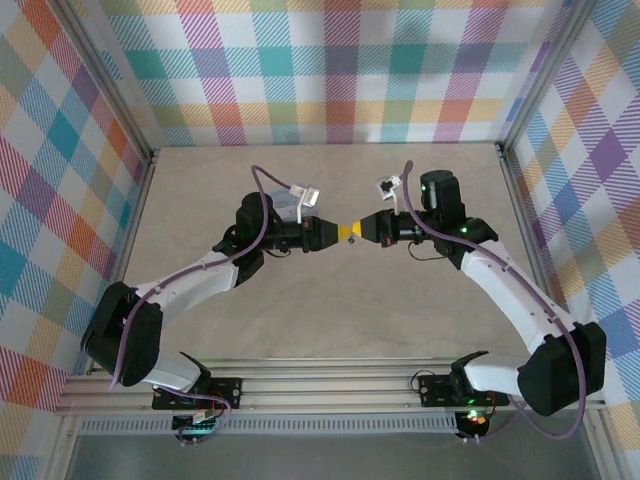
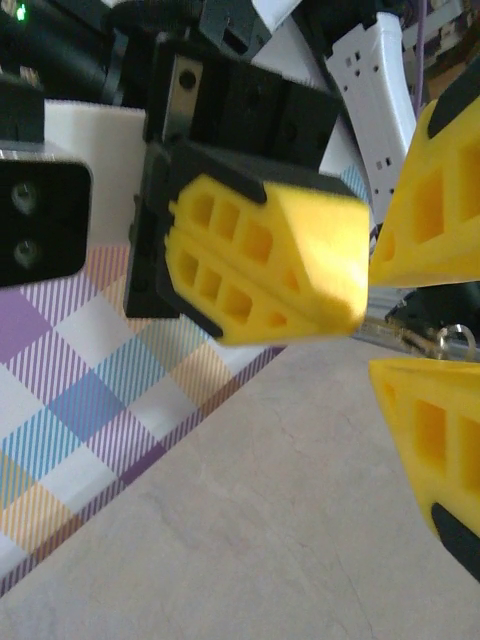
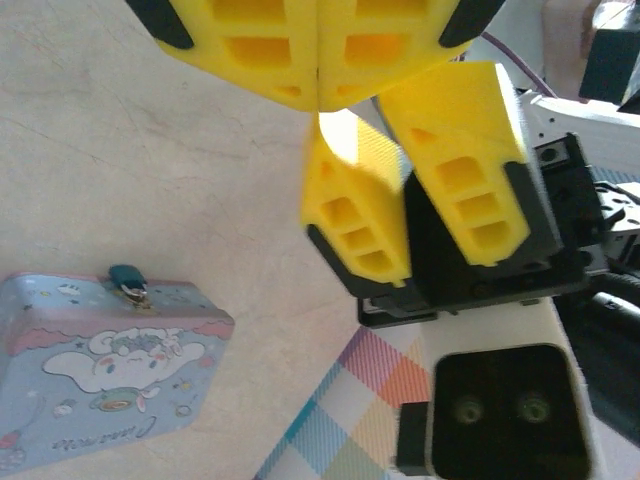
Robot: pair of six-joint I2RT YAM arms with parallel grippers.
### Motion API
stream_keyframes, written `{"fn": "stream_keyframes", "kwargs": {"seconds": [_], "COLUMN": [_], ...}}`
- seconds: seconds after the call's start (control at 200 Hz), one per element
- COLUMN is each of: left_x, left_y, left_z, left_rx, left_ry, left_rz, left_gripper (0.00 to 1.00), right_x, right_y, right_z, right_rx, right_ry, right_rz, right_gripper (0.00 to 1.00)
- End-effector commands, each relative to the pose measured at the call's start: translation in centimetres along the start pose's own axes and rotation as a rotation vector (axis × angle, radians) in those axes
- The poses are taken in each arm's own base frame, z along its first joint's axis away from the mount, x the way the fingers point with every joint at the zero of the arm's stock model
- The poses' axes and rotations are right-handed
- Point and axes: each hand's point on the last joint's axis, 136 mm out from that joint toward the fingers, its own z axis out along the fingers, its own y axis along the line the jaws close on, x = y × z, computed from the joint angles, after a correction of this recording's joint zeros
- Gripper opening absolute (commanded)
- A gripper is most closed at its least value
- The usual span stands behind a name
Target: Unlock the padlock with the key
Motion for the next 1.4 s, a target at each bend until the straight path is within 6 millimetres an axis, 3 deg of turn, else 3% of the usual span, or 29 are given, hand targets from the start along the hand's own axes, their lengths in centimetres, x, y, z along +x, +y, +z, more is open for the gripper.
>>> {"fn": "stream_keyframes", "kwargs": {"seconds": [0.0,0.085,0.235,0.385,0.54,0.865,1.055,1.395], "left_x": [-0.7,-0.4,0.6,0.8,0.6,1.1,1.5,2.2], "left_y": [-2.3,-1.8,0.1,-0.2,-1.2,-1.5,-2.0,-0.5], "left_z": [-0.4,-0.4,-0.1,0.6,0.7,0.8,0.8,0.6], "left_rx": [0.081,0.05,-0.009,0.041,0.097,0.135,0.164,0.078], "left_ry": [-0.023,-0.014,0.023,0.037,0.029,0.053,0.077,0.09], "left_rz": [0.055,0.057,0.033,0.019,0.026,0.026,0.03,0.025], "left_gripper": [0.23,0.23,0.31,0.39,0.4,0.29,0.27,0.0], "right_x": [0.1,0.3,0.0,-0.2,-0.2,-0.7,-0.9,-1.5], "right_y": [-0.7,-0.9,0.7,1.6,1.8,1.6,1.1,1.0], "right_z": [-0.2,-0.3,-0.4,-0.4,-0.2,0.3,0.9,0.8], "right_rx": [0.061,0.082,0.004,-0.041,-0.069,-0.083,-0.097,-0.097], "right_ry": [0.027,0.051,0.048,0.042,0.046,0.032,0.041,0.022], "right_rz": [-0.034,-0.047,-0.086,-0.1,-0.099,-0.084,-0.066,-0.061], "right_gripper": [0.0,0.0,0.0,0.0,0.0,0.0,0.0,0.0]}}
